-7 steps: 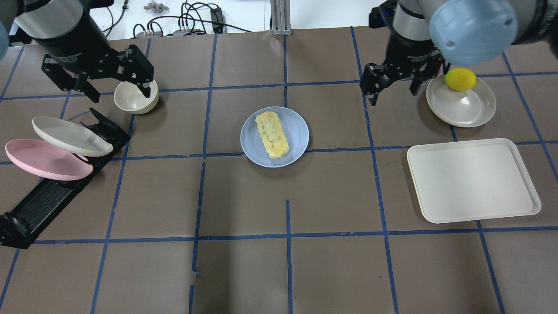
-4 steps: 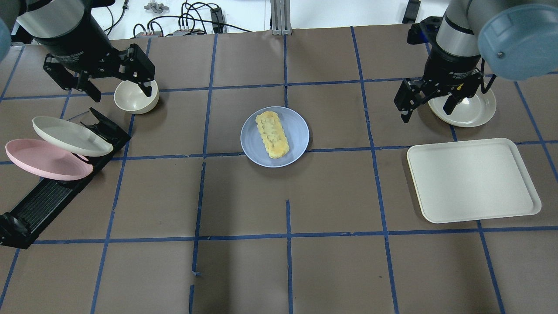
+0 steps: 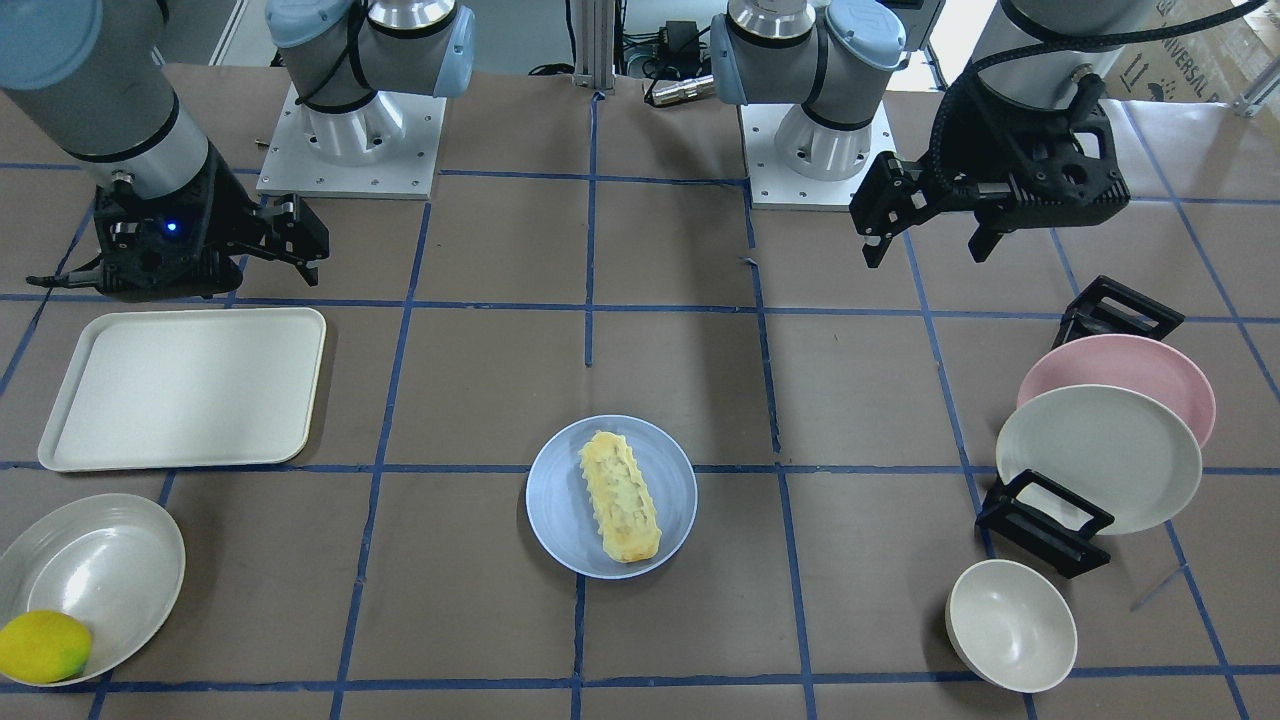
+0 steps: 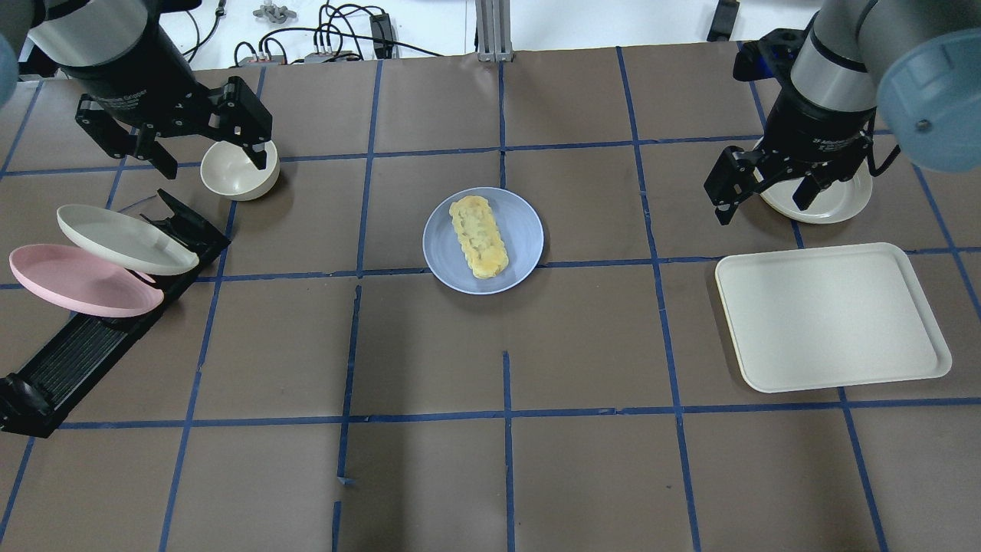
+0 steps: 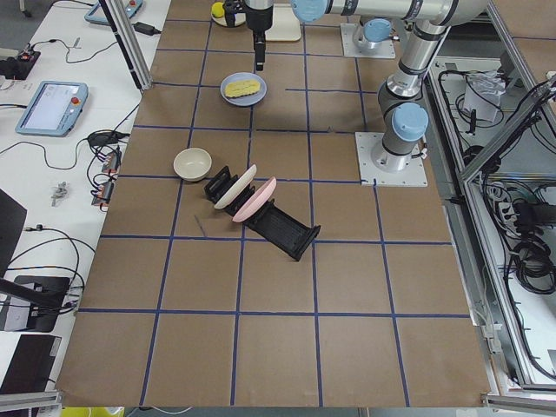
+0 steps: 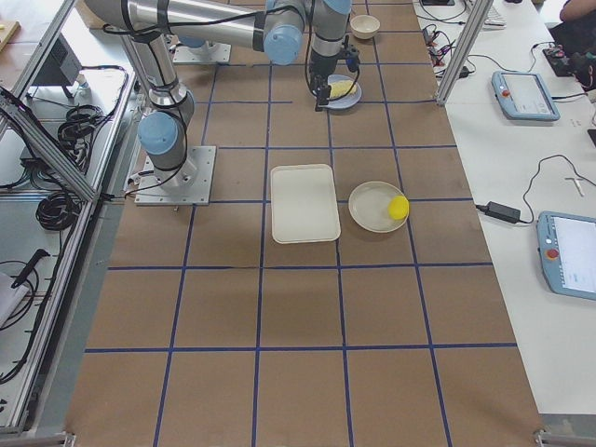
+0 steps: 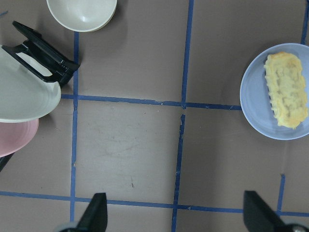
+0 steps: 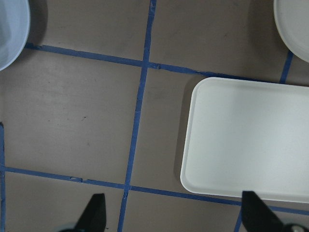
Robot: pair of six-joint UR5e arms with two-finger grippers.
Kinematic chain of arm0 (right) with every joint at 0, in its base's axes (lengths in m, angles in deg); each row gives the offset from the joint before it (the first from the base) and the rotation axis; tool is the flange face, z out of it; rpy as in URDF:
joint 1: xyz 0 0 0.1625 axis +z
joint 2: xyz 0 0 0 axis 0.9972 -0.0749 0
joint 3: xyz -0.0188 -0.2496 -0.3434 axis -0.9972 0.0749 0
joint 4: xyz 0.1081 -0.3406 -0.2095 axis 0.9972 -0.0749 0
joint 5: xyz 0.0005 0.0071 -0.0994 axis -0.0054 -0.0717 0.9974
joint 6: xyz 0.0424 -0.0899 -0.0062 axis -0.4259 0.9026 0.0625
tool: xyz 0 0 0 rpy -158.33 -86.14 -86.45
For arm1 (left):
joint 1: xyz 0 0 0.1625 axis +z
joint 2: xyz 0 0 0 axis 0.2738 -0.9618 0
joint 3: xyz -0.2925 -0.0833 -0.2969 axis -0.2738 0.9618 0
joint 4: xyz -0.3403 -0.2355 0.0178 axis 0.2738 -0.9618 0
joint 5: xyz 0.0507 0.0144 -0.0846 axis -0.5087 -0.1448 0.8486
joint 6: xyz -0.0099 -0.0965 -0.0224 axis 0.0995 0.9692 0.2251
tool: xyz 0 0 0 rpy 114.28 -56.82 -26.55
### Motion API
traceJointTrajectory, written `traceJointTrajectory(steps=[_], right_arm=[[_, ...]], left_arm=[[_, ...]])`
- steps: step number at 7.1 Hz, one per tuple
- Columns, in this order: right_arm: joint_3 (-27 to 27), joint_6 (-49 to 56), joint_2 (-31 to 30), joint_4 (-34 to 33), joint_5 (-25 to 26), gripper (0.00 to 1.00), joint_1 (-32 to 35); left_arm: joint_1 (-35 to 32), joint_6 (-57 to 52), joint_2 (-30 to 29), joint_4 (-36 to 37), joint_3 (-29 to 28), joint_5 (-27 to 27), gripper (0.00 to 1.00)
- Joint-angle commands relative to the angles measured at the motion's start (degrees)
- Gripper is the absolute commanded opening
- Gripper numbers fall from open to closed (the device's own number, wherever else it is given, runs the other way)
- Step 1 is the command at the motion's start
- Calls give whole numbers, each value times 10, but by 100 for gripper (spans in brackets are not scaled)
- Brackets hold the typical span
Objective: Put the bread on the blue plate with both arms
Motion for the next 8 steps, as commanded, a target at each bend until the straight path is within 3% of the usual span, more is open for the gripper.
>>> traceJointTrajectory(steps=[1, 3, 8], right_arm=[[9, -3, 13, -9, -1, 100, 2], [52, -5, 36, -1, 0, 100, 25], [60, -18, 31, -4, -2, 100, 55]], left_arm=[[0, 0, 0, 2, 0, 0, 100], [0, 0, 0, 2, 1, 0, 100], [-1, 0, -1, 2, 2, 0, 100]])
